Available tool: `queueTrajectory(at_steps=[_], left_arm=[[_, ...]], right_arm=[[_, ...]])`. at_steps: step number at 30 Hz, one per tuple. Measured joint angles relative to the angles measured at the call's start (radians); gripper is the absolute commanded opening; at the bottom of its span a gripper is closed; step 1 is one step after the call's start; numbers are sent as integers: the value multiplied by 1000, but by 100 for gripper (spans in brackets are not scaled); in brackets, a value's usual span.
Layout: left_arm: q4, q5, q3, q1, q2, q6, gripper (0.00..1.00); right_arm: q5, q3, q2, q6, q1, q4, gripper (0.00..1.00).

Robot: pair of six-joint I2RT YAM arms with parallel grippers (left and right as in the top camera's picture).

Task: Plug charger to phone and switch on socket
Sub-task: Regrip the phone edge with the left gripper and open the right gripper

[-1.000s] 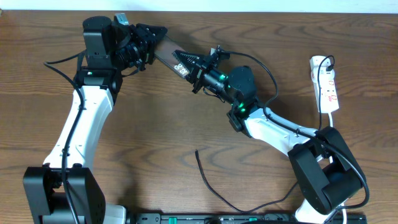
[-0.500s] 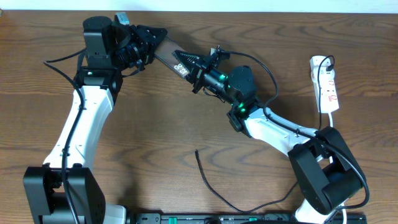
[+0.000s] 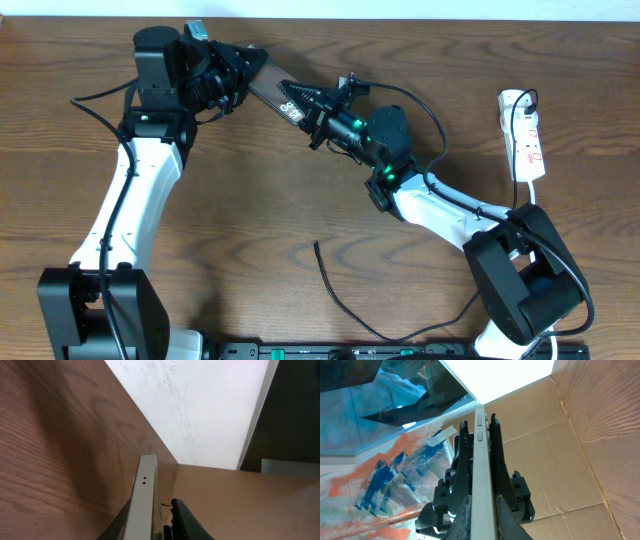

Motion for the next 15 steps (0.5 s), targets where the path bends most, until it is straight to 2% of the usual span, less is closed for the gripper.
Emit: queueTrajectory(at_steps=[4,5,9,15], left_arm=[[-2,0,0,0,0,0,19],[-3,0,0,0,0,0,15],[-4,0,0,0,0,0,8],[-3,0,0,0,0,-20,8]], right_arm=[[0,0,0,0,0,0,2],[0,0,0,0,0,0,1],[0,0,0,0,0,4,2],[1,0,0,1,0,4,2]])
